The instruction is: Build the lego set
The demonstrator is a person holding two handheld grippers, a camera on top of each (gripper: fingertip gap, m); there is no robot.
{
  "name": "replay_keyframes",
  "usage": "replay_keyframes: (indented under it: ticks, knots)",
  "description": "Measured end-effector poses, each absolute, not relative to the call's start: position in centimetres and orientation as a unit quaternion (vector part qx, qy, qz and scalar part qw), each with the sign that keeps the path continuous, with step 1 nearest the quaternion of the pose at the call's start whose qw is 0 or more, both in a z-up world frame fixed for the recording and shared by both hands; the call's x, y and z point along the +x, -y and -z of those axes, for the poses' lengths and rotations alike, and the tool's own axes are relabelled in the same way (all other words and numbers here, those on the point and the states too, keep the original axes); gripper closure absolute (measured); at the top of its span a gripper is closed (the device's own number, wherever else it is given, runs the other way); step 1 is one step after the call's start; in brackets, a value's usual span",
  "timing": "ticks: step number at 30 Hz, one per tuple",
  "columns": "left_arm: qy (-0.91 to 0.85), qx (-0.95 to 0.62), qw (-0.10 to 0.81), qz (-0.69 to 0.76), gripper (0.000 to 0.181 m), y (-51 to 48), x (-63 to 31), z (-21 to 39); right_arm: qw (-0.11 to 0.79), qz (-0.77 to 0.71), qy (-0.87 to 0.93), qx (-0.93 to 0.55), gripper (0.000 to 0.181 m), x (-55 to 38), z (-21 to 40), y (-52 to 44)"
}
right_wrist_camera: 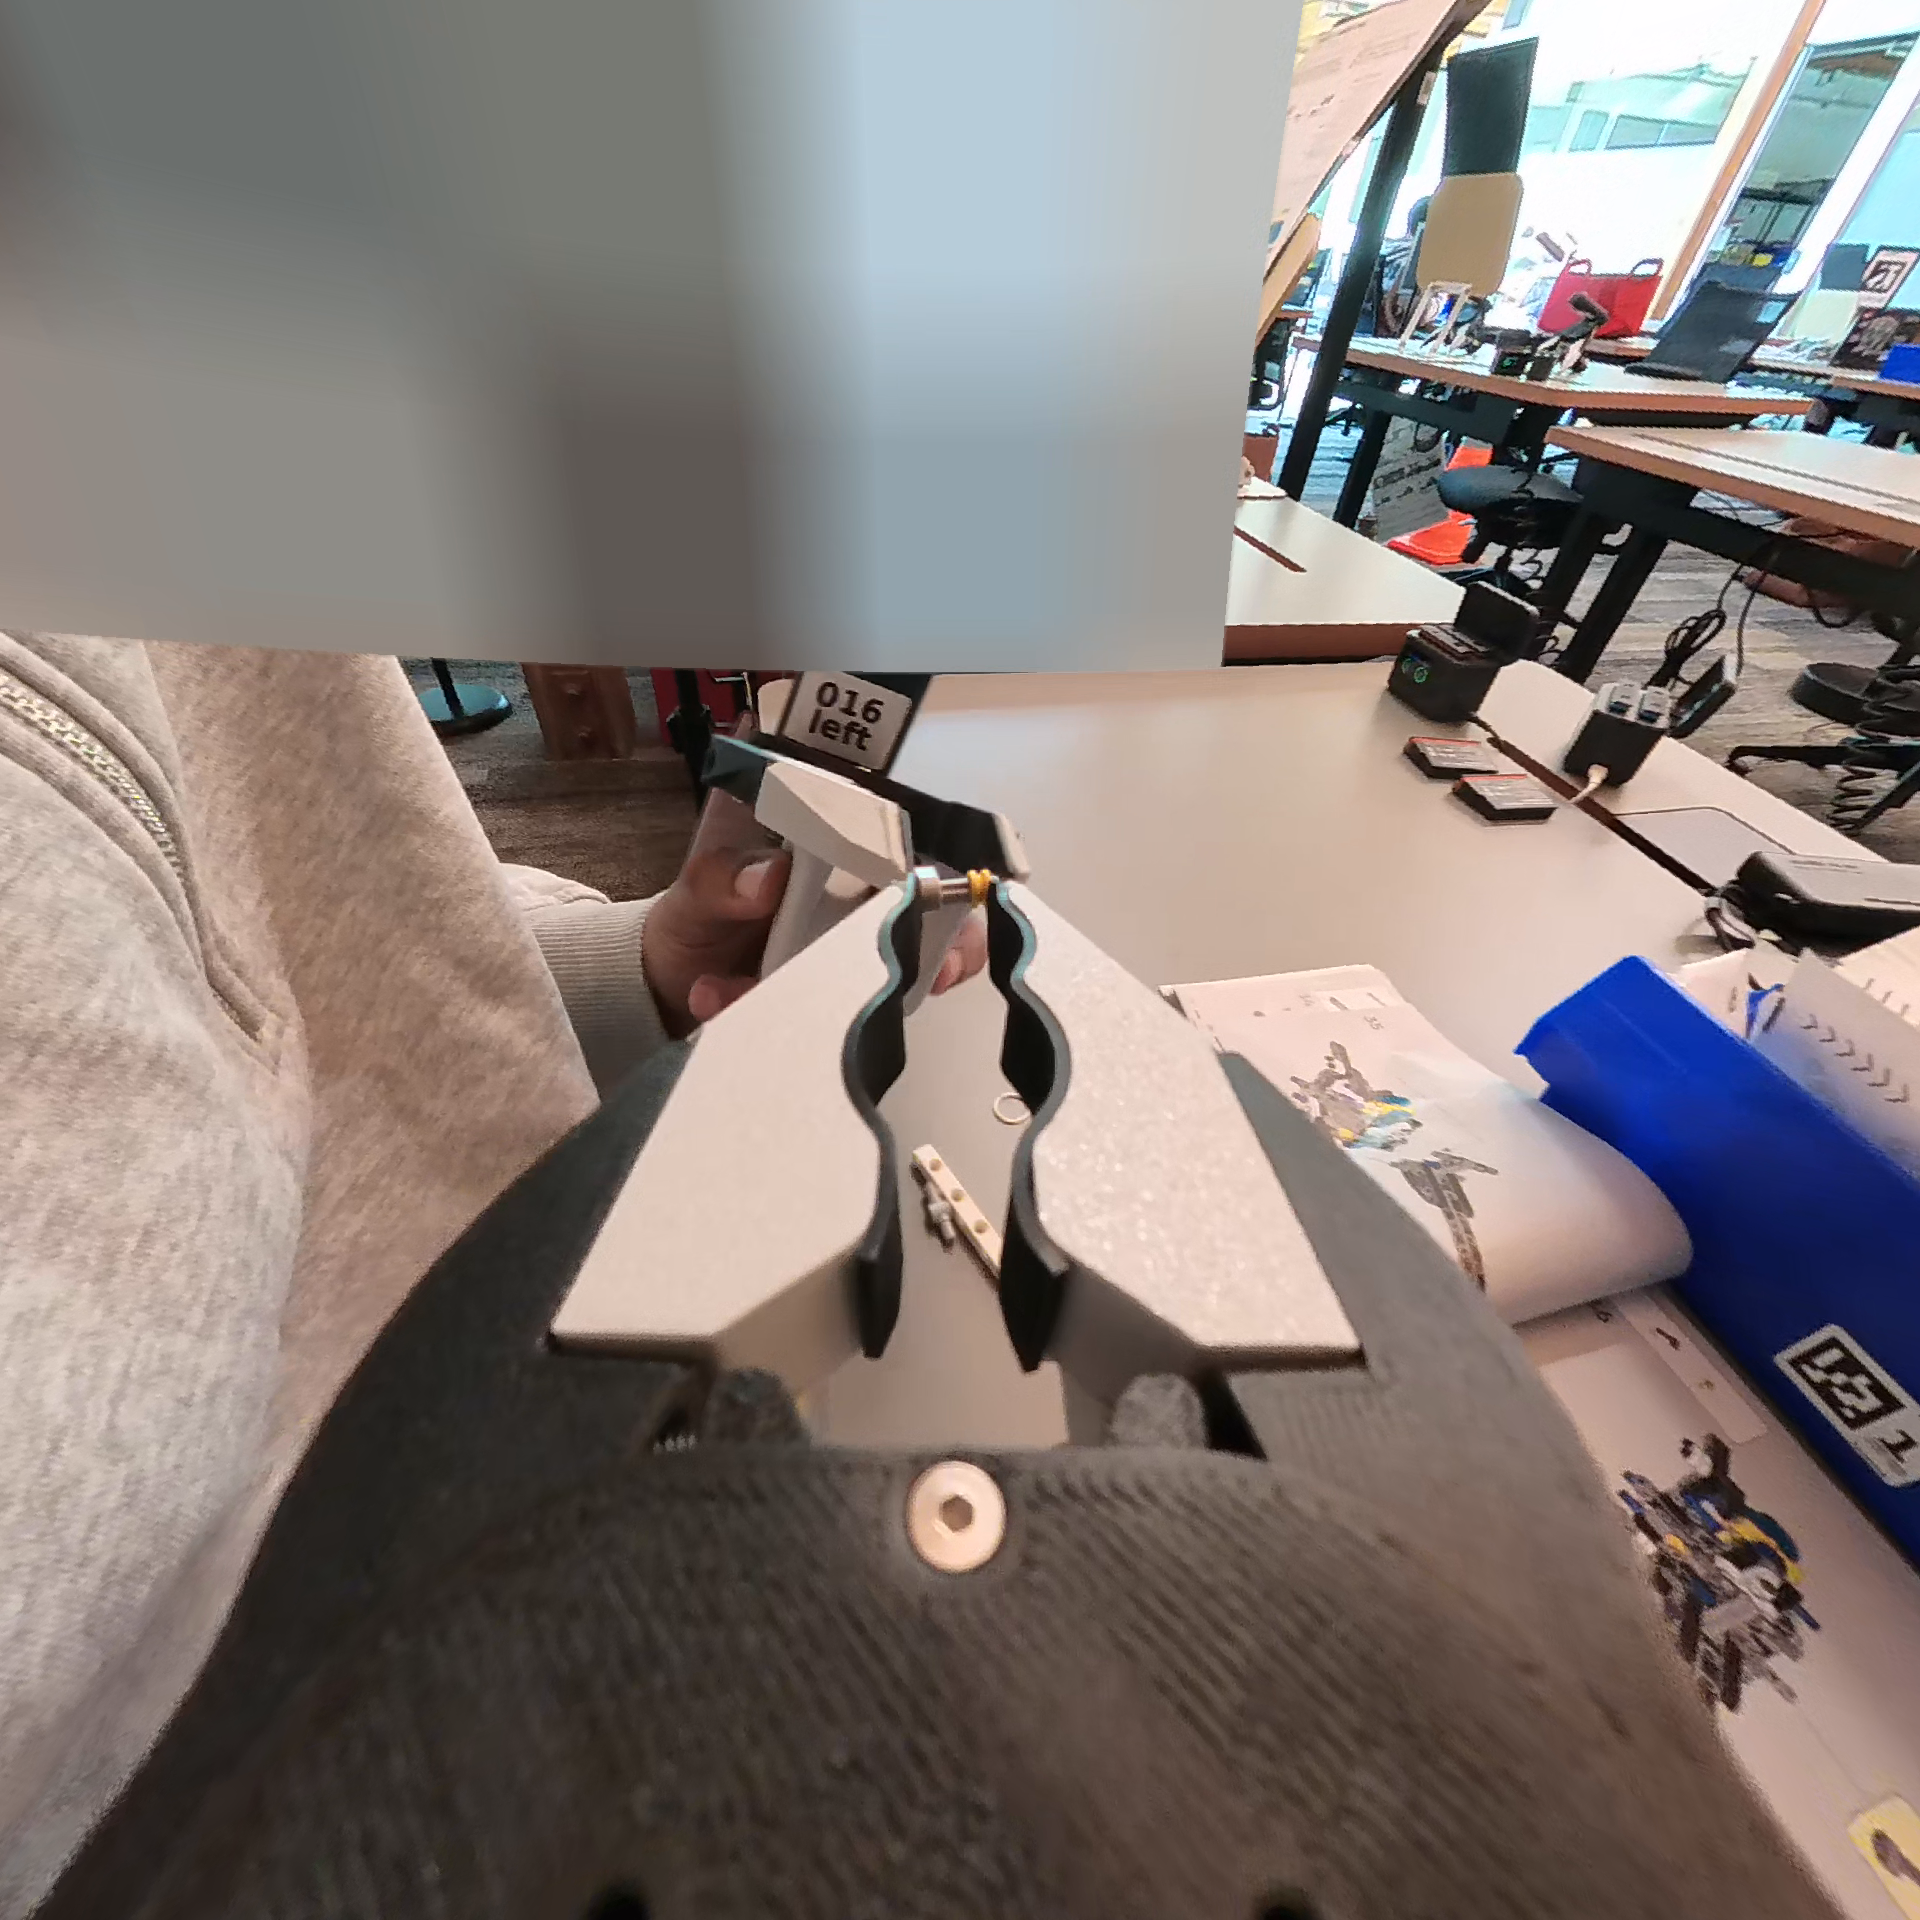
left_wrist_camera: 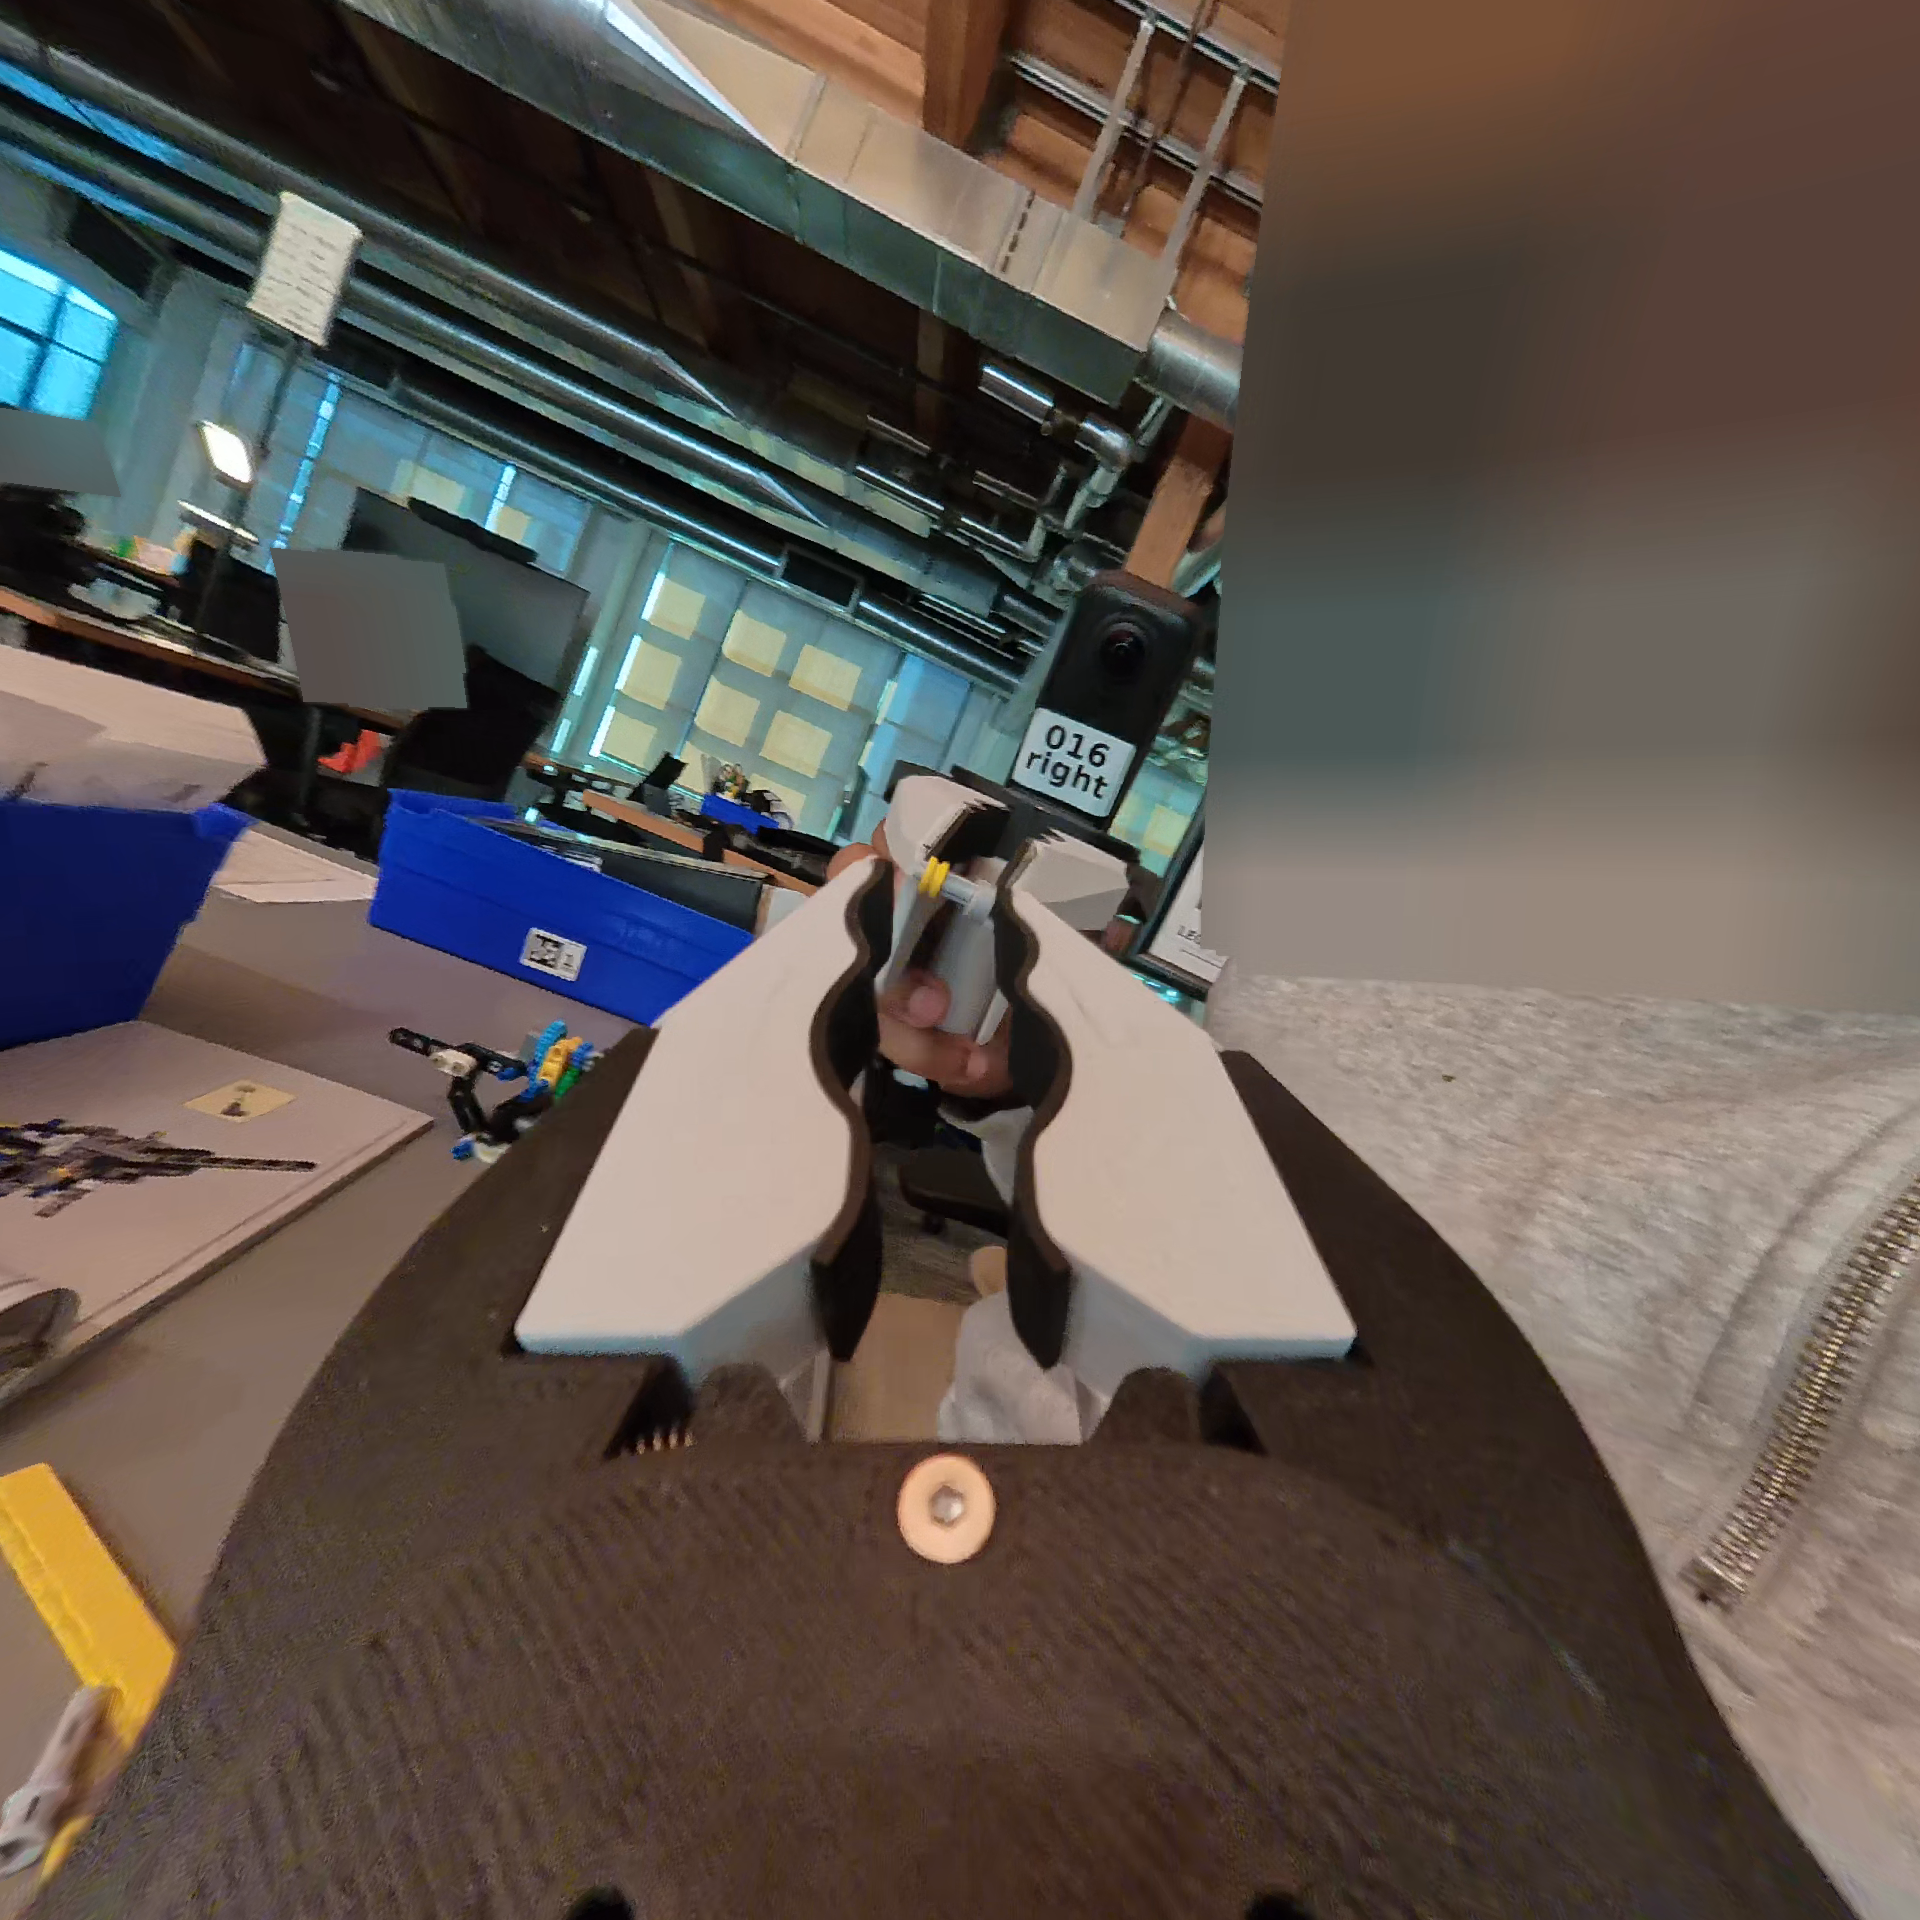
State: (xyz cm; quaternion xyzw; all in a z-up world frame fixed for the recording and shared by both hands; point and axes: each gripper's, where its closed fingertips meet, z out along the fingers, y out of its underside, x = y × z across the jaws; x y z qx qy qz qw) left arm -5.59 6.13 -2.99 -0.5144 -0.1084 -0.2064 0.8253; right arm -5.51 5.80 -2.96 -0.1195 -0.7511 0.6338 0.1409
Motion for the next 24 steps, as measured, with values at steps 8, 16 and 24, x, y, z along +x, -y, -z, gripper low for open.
replay_keyframes:
  ticks: [8,16,24]
  knots:
    - [0.092,-0.531,0.823,0.178,0.176,-6.07,-5.21,3.09,0.133,-0.622,0.762,-0.118,0.170,-5.53,3.44,-5.90]
    - [0.087,-0.544,0.816,0.173,0.171,-5.91,-5.21,3.45,0.116,-0.627,0.762,-0.117,0.170,-5.39,3.42,-5.93]
    - [0.084,-0.557,0.809,0.167,0.172,-6.31,-4.97,3.72,0.098,-0.630,0.760,-0.123,0.170,-5.35,3.61,-6.01]
